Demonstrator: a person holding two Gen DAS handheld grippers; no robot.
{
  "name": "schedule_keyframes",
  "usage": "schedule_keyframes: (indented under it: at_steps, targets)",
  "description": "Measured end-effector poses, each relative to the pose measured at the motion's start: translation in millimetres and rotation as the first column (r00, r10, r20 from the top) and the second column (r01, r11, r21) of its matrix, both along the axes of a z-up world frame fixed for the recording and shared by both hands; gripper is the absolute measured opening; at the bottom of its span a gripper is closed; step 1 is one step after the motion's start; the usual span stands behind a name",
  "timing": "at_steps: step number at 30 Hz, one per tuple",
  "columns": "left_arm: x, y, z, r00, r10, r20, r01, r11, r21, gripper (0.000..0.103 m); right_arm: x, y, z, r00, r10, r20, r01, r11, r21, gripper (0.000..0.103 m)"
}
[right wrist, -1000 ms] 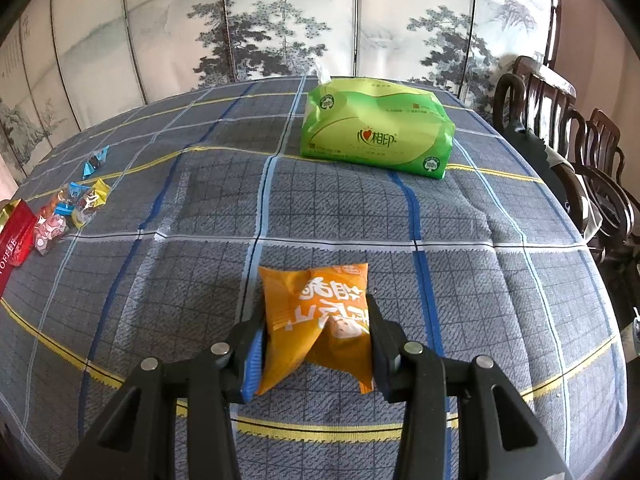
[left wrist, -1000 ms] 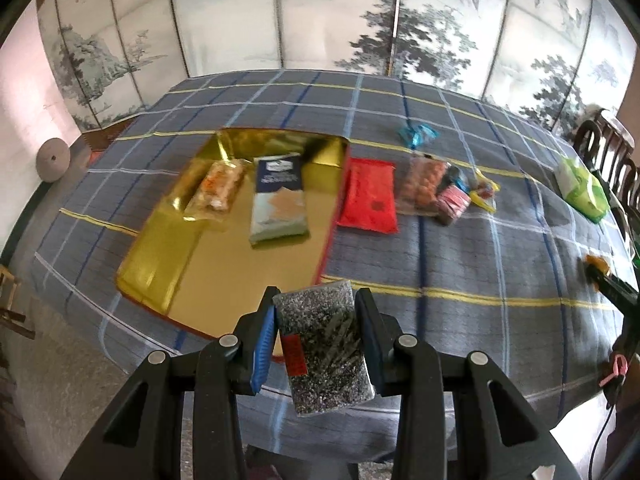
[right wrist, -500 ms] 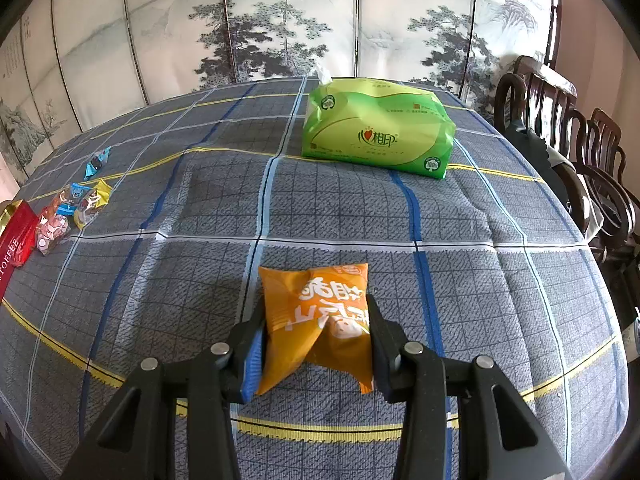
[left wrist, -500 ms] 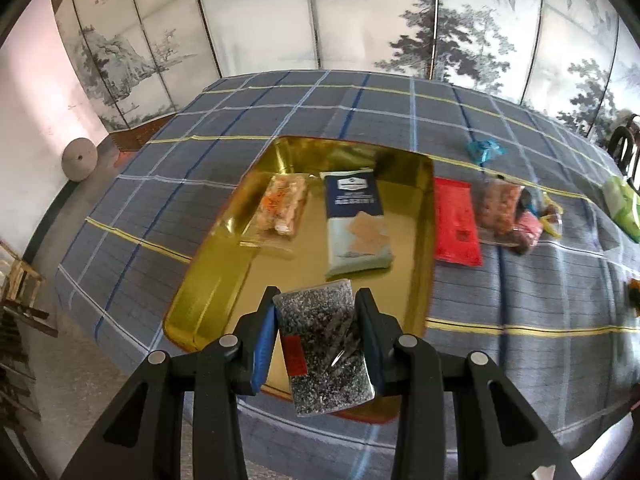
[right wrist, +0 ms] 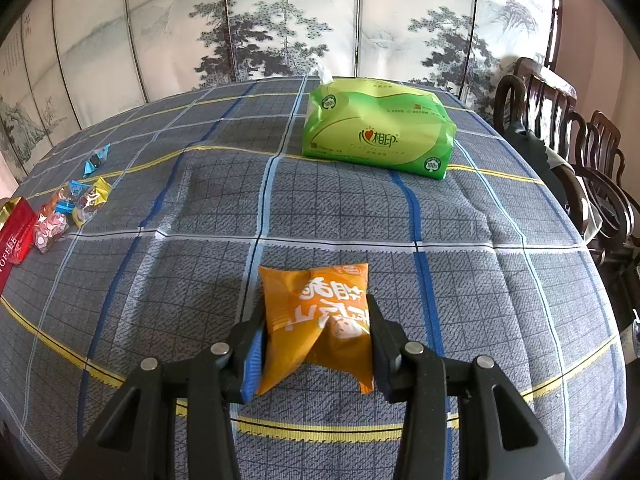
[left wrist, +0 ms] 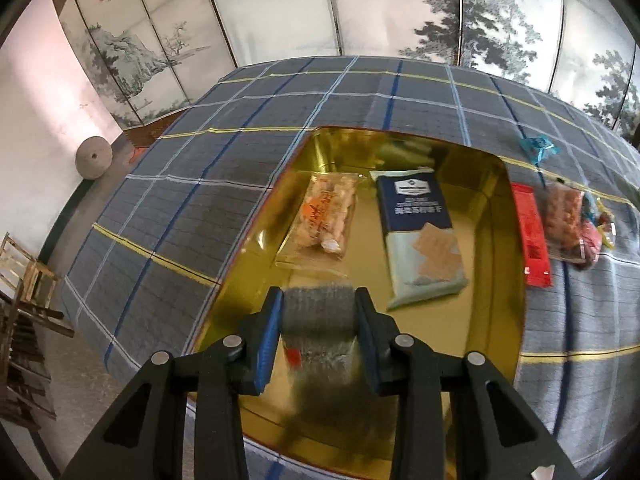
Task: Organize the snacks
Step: 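Carry the grey seaweed bag into the gold tin and open the left gripper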
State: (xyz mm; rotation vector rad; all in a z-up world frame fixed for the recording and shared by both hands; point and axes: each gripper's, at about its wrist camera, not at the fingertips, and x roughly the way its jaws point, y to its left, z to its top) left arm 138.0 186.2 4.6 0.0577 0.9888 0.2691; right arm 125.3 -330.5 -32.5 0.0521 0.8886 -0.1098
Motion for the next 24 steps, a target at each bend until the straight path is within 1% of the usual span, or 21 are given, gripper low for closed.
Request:
schedule_keyframes:
  at_steps: [8,13,17,20,23,24]
  targets:
    - [12,13,0,1.000,-0.018,0.008,0.018,1.000,0.007,0.032,0,0,0,1.000,0.001,0.000,-0.001,1.000,-0.001,0.044]
    - [20,24,2,1.000,-0.025,0.011,0.025,1.000,-0.015,0.031,0,0,0,1.000,0.001,-0.001,-0.001,1.000,-0.002,0.044]
    - [27,33,2,1.000,-0.017,0.011,0.017,1.000,-0.015,0.031,0,0,0,1.000,0.001,0.000,-0.001,1.000,-0.001,0.044]
    - [31,36,3,0.999,-0.032,0.014,0.033,0.999,-0.029,0.032,0,0,0,1.000,0.001,-0.001,-0.001,1.000,-0.001,0.044]
    - [33,37,4,0.999,-0.050,0.015,0.051,0.998,-0.040,0.036,0,0,0,1.000,0.002,-0.001,-0.002,1.000,-0.001,0.044]
    - [34,37,4,0.998,-0.057,0.007,0.058,0.997,-0.051,0.040,0,0,0,1.000,0.002,-0.001,-0.002,1.000,-0.001,0.044]
